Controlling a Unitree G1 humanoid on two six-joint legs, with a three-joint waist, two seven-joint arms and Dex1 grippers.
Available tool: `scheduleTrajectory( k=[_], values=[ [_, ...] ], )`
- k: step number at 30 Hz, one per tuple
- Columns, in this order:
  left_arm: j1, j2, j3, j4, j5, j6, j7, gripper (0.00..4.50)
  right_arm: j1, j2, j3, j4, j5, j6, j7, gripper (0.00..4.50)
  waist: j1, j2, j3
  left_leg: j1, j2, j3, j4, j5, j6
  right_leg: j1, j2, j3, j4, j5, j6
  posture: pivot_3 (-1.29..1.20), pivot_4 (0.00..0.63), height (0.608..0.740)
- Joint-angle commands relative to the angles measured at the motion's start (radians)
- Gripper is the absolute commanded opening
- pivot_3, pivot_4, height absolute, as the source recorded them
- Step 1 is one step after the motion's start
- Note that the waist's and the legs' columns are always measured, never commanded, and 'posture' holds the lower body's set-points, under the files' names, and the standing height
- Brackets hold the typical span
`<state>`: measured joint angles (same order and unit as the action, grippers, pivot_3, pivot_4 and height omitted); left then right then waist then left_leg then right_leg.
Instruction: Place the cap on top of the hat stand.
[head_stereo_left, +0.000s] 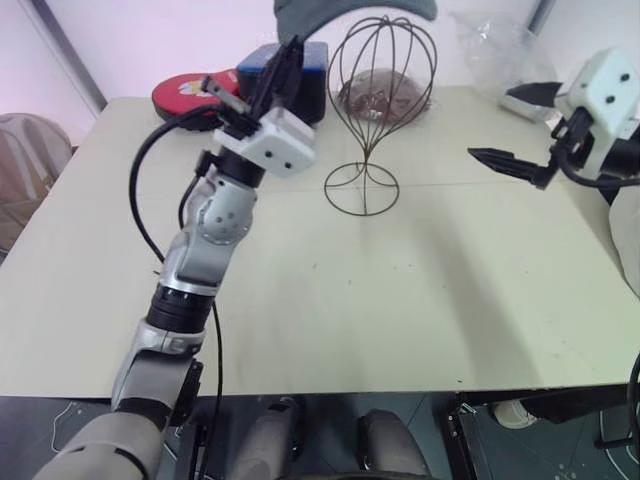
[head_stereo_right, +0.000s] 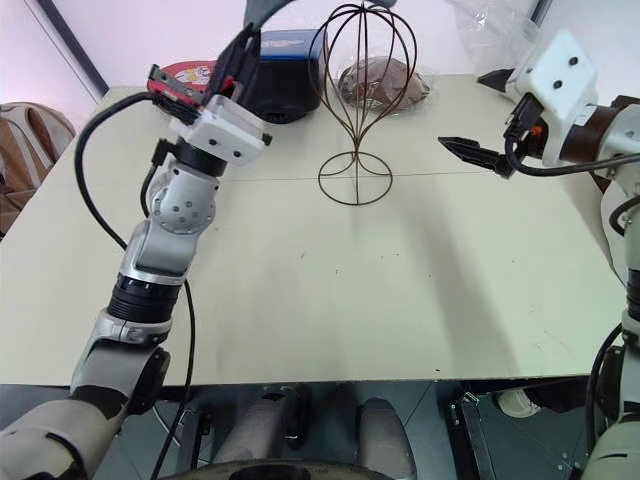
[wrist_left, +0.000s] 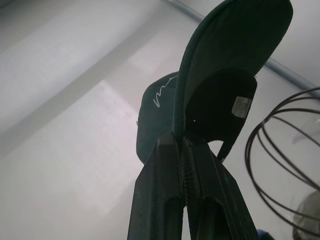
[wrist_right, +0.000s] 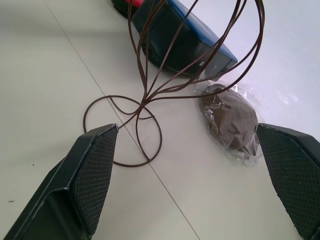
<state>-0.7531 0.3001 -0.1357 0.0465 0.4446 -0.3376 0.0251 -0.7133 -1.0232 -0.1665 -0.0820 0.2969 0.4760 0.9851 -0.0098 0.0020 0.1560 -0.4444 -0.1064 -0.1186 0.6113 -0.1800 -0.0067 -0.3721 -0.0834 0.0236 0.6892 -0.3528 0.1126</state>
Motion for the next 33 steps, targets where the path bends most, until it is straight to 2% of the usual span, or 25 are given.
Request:
scheduleTrajectory(
  k=[1,13,23,33],
  values=[
    [-0.028,-0.012,-0.011,0.006,-0.006,-0.040,0.005,0.02,0.001,-0.028,-0.048,-0.054,0.015,0.010,-0.014,4.50,0.000,0.000,0.000,0.000,0.000,0.000,0.000,0.000,0.000,0.000,0.000,0.000,0.000,0.000,0.000,0.00,0.150,0.740],
    [0.014,-0.017,-0.063,0.106,0.023,-0.134,0.003,0.02,0.024,-0.040,-0.060,-0.092,0.035,0.045,-0.029,4.50,0.000,0.000,0.000,0.000,0.000,0.000,0.000,0.000,0.000,0.000,0.000,0.000,0.000,0.000,0.000,0.00,0.150,0.740],
    [0.112,0.043,-0.081,0.106,0.062,-0.182,-0.014,0.02,0.019,-0.034,-0.050,-0.093,0.044,0.049,-0.030,4.50,0.001,0.000,0.000,0.000,0.000,0.000,0.000,0.000,0.000,0.000,0.000,0.000,0.000,0.000,0.000,0.00,0.150,0.740],
    [0.173,0.063,-0.065,0.071,0.046,-0.190,-0.041,0.02,0.016,-0.031,-0.043,-0.091,0.048,0.050,-0.031,4.50,-0.001,0.000,0.000,0.000,0.000,0.000,0.000,0.000,0.000,0.000,0.000,0.000,0.000,0.000,0.000,0.00,0.150,0.740]
  ],
)
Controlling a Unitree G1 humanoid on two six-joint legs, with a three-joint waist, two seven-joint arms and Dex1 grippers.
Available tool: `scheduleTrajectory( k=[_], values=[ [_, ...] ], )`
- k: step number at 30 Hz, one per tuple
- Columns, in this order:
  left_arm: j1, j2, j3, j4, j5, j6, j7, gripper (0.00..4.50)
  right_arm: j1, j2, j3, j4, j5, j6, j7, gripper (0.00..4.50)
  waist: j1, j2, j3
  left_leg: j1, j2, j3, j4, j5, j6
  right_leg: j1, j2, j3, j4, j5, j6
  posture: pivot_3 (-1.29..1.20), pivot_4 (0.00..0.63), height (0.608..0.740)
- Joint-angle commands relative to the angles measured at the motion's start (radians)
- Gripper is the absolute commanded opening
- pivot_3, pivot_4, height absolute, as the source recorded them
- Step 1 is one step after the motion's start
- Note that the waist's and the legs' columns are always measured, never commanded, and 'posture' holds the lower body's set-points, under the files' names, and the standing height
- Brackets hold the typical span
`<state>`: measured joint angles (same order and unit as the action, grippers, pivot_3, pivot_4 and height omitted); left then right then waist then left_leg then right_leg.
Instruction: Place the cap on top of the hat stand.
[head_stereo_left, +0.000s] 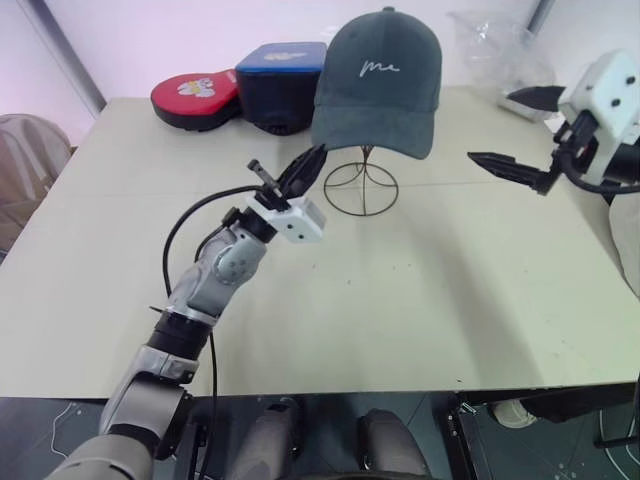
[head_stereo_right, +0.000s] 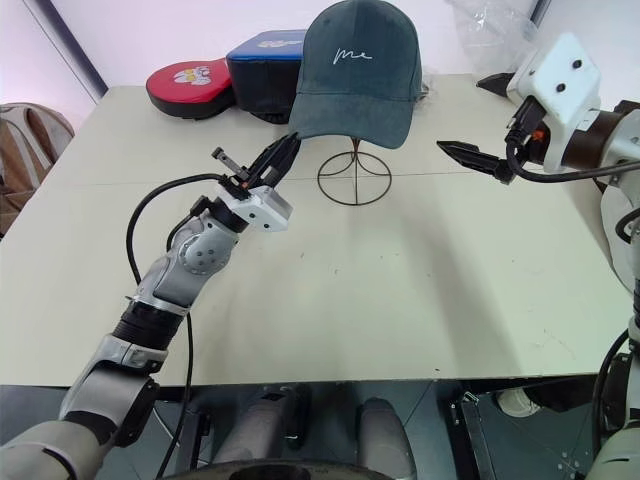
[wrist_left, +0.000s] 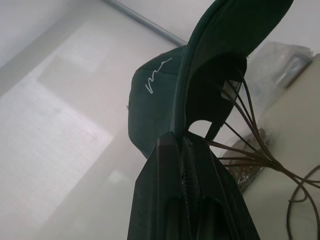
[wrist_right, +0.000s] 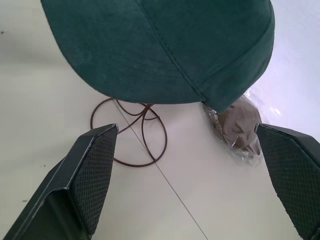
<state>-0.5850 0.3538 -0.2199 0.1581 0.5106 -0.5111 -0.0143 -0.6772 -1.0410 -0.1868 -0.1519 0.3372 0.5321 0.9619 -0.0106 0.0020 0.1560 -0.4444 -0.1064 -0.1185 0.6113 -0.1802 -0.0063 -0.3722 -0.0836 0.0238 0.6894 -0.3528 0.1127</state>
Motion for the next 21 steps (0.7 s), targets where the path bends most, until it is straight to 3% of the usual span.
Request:
scheduleTrajectory(
  k=[1,15,18,21],
  values=[
    [0.011,0.010,0.019,-0.042,-0.019,-0.019,-0.002,0.02,-0.021,-0.013,-0.022,-0.022,0.009,-0.006,-0.008,4.50,0.001,0.000,0.000,0.000,0.000,0.000,0.000,0.000,0.000,0.000,0.000,0.000,0.000,0.000,0.000,0.00,0.150,0.740],
    [0.040,0.013,0.011,-0.039,-0.038,-0.037,-0.033,0.02,-0.030,-0.012,-0.018,-0.017,0.009,-0.012,-0.006,4.50,0.000,0.000,0.000,0.000,0.000,0.000,0.000,0.000,0.000,0.000,0.000,0.000,0.000,0.000,0.000,0.00,0.150,0.740],
    [0.045,0.009,0.009,-0.038,-0.052,-0.036,-0.047,0.91,-0.034,-0.013,-0.016,-0.014,0.008,-0.014,-0.004,4.50,0.000,0.000,0.000,0.000,0.000,0.000,0.000,0.000,0.000,0.000,0.000,0.000,0.000,0.000,0.000,0.00,0.150,0.740],
    [0.053,0.010,0.007,-0.038,-0.053,-0.035,-0.062,2.32,-0.039,-0.014,-0.014,-0.011,0.008,-0.015,-0.002,4.50,0.000,0.000,0.000,0.000,0.000,0.000,0.000,0.000,0.000,0.000,0.000,0.000,0.000,0.000,0.000,0.00,0.150,0.740]
  ],
)
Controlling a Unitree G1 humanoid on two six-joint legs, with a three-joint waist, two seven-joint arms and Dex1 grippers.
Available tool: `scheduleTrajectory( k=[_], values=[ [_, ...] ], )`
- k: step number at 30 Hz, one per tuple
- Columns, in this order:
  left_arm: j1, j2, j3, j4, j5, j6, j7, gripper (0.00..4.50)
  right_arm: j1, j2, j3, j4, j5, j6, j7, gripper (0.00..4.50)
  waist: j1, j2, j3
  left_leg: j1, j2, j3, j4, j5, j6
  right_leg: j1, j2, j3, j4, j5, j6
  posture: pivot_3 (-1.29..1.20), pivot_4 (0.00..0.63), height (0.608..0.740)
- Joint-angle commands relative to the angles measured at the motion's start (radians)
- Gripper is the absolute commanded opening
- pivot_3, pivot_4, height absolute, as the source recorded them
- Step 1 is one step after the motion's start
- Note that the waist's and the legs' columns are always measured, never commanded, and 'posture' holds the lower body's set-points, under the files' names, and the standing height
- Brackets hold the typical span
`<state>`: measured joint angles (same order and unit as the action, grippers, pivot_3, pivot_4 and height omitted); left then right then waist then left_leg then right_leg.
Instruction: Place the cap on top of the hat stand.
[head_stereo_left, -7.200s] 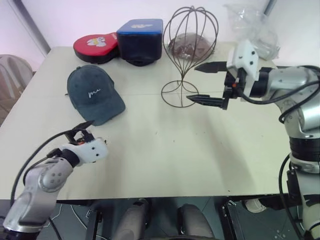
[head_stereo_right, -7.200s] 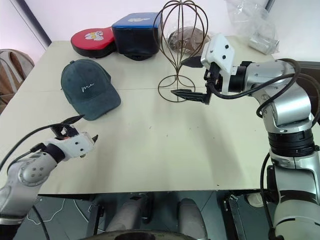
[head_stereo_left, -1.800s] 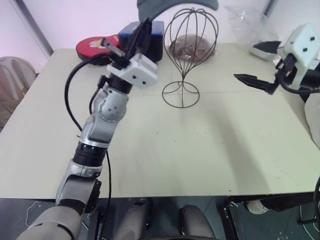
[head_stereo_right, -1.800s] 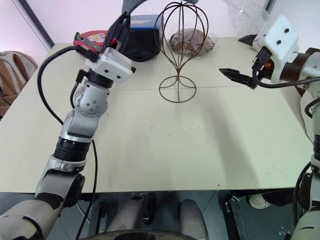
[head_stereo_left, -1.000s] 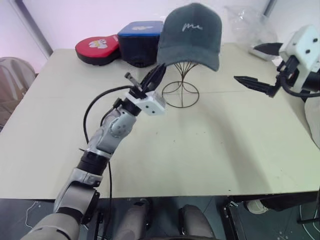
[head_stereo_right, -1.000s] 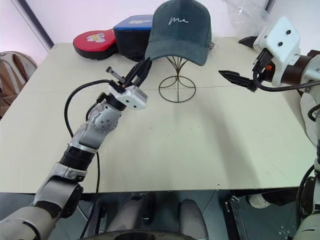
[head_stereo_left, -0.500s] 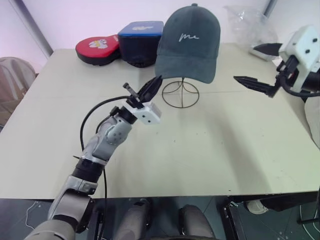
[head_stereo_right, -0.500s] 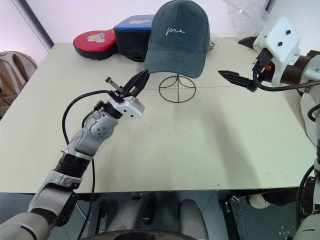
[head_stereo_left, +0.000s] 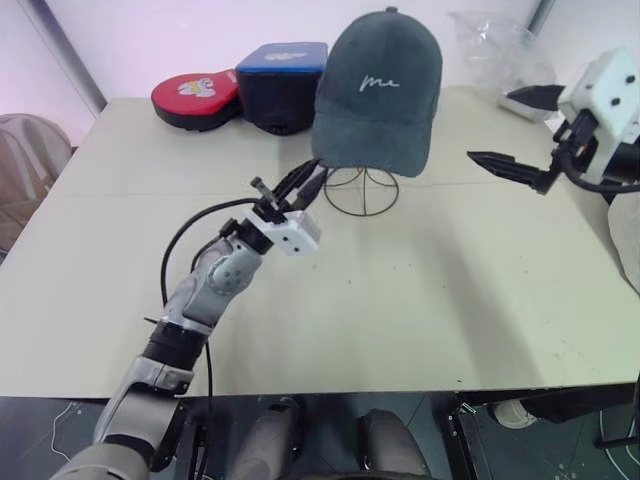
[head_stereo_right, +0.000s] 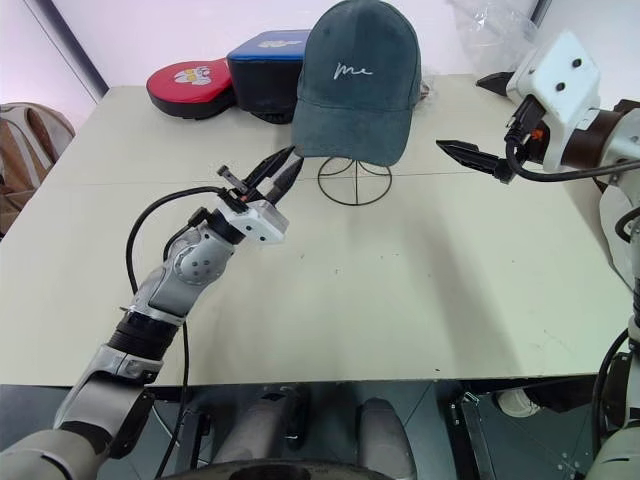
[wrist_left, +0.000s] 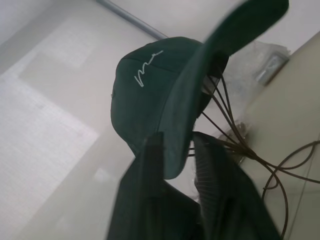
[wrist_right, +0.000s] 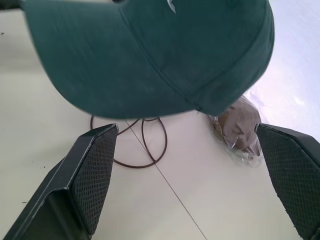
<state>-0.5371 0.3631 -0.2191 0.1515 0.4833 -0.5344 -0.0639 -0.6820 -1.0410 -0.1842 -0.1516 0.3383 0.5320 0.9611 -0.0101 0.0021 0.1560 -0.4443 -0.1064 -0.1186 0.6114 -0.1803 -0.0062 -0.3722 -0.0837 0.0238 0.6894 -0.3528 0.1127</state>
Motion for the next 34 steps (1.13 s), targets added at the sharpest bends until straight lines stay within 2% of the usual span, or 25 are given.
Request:
scheduleTrajectory(
  k=[1,4,8,14,18,23,27,34],
  values=[
    [0.012,0.004,0.002,-0.031,-0.034,-0.012,-0.026,2.88,-0.036,-0.014,-0.015,-0.010,0.006,-0.016,0.000,4.50,0.000,0.000,0.000,0.000,0.000,0.000,0.000,0.000,0.000,0.000,0.000,0.000,0.000,0.000,0.000,0.00,0.150,0.740],
    [0.037,0.017,-0.005,-0.035,-0.054,0.013,-0.083,4.46,-0.039,-0.014,-0.013,-0.008,0.006,-0.017,0.002,4.50,-0.001,0.000,0.000,0.000,0.000,0.000,0.000,0.000,0.000,0.000,0.000,0.000,0.000,0.000,0.000,0.00,0.150,0.740],
    [0.114,0.043,-0.022,-0.094,-0.195,0.071,-0.262,4.49,-0.043,-0.012,-0.008,-0.001,0.005,-0.021,0.004,4.50,-0.002,0.000,0.000,0.000,0.000,0.000,0.000,0.000,0.000,0.000,0.000,0.000,0.000,0.000,0.000,0.00,0.150,0.740],
    [0.165,0.108,0.107,-0.253,-0.542,0.379,-0.496,4.49,-0.045,-0.011,0.003,0.009,0.012,-0.026,0.022,4.50,-0.001,0.000,0.000,0.000,0.000,-0.001,0.000,0.000,0.000,0.000,0.000,0.001,0.000,0.000,0.000,0.00,0.150,0.740],
    [0.113,0.234,0.229,-0.326,-0.734,0.628,-0.622,4.49,-0.038,-0.007,0.008,0.004,0.024,-0.022,0.040,4.50,-0.005,0.000,0.000,0.000,0.001,-0.001,0.000,0.000,0.000,0.000,0.000,0.001,0.000,0.000,0.000,0.00,0.150,0.740],
    [-0.003,0.411,0.349,-0.334,-0.942,0.897,-0.781,4.49,-0.039,0.000,0.026,0.007,0.036,-0.021,0.066,4.50,-0.004,0.000,0.000,0.000,0.001,-0.001,0.000,0.000,0.000,0.000,0.000,0.000,-0.001,0.000,0.000,0.00,0.150,0.740],
    [-0.091,0.522,0.380,-0.283,-1.011,1.006,-0.888,4.49,-0.037,-0.005,0.044,0.011,0.041,-0.025,0.091,4.50,-0.005,0.001,0.000,0.000,0.001,-0.001,-0.001,0.000,0.000,0.000,0.000,0.001,-0.001,0.000,0.000,0.00,0.150,0.740],
    [-0.207,0.553,0.384,-0.175,-1.037,1.057,-0.965,4.49,-0.041,-0.021,0.043,0.033,0.016,-0.044,0.096,4.50,-0.005,0.001,0.000,0.000,0.001,-0.001,-0.001,0.000,0.000,0.000,0.000,0.001,-0.001,0.000,0.000,0.00,0.150,0.740]
  ],
)
